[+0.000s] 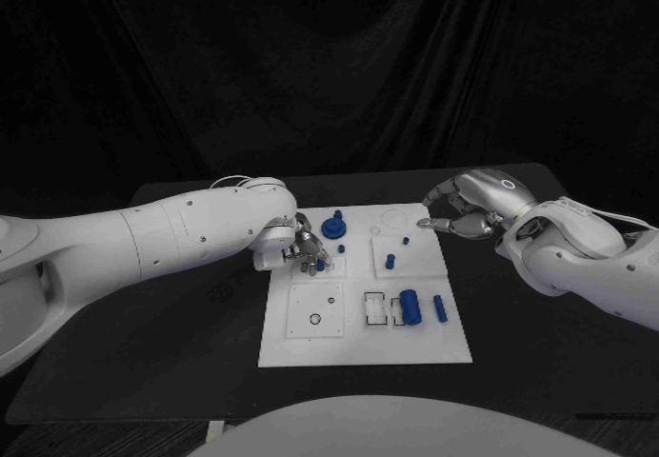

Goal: Assemble the parts on the task board

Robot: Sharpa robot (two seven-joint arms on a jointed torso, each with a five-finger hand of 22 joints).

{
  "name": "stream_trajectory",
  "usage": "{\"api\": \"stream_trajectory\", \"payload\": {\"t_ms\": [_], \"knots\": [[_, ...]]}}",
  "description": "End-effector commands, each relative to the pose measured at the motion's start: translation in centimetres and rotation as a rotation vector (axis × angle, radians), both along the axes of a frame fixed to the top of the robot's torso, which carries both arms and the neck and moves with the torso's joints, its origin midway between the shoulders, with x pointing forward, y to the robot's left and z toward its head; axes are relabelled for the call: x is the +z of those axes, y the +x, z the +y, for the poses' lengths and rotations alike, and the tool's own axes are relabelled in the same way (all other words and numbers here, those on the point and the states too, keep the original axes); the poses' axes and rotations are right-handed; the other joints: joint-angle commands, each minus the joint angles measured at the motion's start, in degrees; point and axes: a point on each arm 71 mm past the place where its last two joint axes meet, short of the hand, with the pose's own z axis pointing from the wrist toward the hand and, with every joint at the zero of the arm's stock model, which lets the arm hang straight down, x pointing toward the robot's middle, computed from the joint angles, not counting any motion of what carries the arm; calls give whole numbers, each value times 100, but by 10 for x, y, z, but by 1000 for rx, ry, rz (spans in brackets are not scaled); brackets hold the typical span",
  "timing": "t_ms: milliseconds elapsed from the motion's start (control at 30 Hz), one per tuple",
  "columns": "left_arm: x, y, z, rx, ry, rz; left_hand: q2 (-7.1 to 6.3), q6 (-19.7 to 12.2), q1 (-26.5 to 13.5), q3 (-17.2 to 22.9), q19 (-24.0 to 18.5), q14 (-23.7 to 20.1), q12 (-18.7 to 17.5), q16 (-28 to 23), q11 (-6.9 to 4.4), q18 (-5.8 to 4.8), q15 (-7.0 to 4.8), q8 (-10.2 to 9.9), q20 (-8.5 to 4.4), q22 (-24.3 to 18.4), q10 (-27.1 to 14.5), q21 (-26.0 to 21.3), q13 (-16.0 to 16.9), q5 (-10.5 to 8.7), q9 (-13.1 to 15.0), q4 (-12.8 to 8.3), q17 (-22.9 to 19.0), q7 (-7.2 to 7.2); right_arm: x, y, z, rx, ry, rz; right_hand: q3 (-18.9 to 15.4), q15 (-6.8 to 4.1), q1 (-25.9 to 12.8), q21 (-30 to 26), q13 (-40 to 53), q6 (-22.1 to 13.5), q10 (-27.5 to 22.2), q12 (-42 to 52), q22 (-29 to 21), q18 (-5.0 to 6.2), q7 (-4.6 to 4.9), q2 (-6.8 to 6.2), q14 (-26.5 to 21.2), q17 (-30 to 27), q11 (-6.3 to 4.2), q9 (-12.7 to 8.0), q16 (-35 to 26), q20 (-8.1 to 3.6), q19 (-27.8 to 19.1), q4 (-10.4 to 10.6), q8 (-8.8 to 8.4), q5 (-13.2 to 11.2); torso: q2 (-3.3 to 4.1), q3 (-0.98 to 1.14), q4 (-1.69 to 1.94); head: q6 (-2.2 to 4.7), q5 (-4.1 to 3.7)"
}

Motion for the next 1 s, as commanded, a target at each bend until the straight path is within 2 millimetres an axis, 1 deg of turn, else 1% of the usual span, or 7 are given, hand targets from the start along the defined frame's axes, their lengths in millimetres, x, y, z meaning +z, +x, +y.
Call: {"api": "stream_trajectory", "payload": {"t_ms": [33, 200, 300, 433, 700, 867, 1000], "knots": [[-4, -3, 0, 0, 10, 15, 1, 48, -60, -127, 12, 594, 20, 16, 31, -17, 32, -7, 31, 969, 601, -36, 1504, -108, 14, 60, 1510, 30, -2, 0, 0, -11, -7, 7, 2, 51, -4, -23, 1510, 39, 617, 15, 695, 22, 8, 68, 405, 632, 35, -5, -17, 19, 6, -5, -1, 26, 5, 1, 3, 0, -8], [-5, -3, 1, 6, 18, 17, 15, 154, -76, -352, 25, 594, 20, 16, -4, -18, 9, 106, 14, 984, 601, -36, 1504, -226, 180, 153, 1510, -14, -3, 0, -1, -11, -8, 10, 2, 51, -4, -23, 1510, 39, 617, 15, 695, 22, 8, 68, 405, 632, 35, -5, -17, 19, 6, -5, -1, 26, 2, 3, 7, 0, -9], [-5, -3, 3, 11, 24, 19, 32, 228, -85, -602, 58, 594, 20, 16, -69, -23, -50, 375, -37, 1007, 601, -25, 1504, -288, 594, 258, 1510, -89, -3, -1, -1, -11, -9, 10, 0, 52, -4, -26, 1510, 38, 617, 15, 694, 22, 10, 67, 404, 628, 36, -7, -21, 20, 6, -6, -5, 27, 6, 1, 8, 0, -22], [-5, -5, 4, 14, 28, 21, -3, 201, -197, -839, 94, 594, 20, 16, -102, -33, -88, 525, -74, 1029, 601, -6, 1504, -316, 855, 427, 1510, -119, -3, -1, -2, -12, -8, 10, 0, 52, -4, -26, 1510, 38, 617, 15, 694, 22, 10, 67, 404, 628, 36, -7, -21, 20, 6, -6, -5, 27, 5, 0, 3, 0, -22], [1, -11, 9, 31, 9, -3, -28, 197, -232, -1037, 133, 594, 20, 16, -136, -43, -123, 640, -112, 1055, 601, 22, 1504, -322, 1057, 576, 1510, -154, -2, -2, -4, -16, -7, 9, -2, 53, -7, -26, 1510, 38, 617, 15, 694, 22, 10, 66, 405, 633, 36, -7, -17, 21, 6, -5, -6, 27, 8, 2, 5, 0, -48], [22, -9, 18, 60, -35, -79, -47, 248, -25, -1142, 218, 594, 20, 16, -186, -67, -170, 805, -155, 1111, 601, 100, 1504, -316, 1276, 572, 1510, -212, -2, -4, -8, -21, -7, 9, -5, 53, -10, -31, 1510, 38, 617, 15, 693, 23, 10, 64, 404, 631, 37, -8, -19, 21, 5, -3, -7, 26, 3, 2, 11, 0, -77], [53, -1, 28, 72, -63, -154, -58, 257, 37, -1205, 256, 594, 20, 16, -208, -78, -190, 872, -175, 1136, 601, 135, 1504, -314, 1367, 589, 1510, -233, -2, -4, -11, -28, -8, 9, -7, 53, -13, -29, 1510, 39, 617, 15, 694, 23, 10, 63, 404, 631, 37, -8, -19, 22, 5, -2, -8, 26, 1, 3, 2, 0, -74]]}}
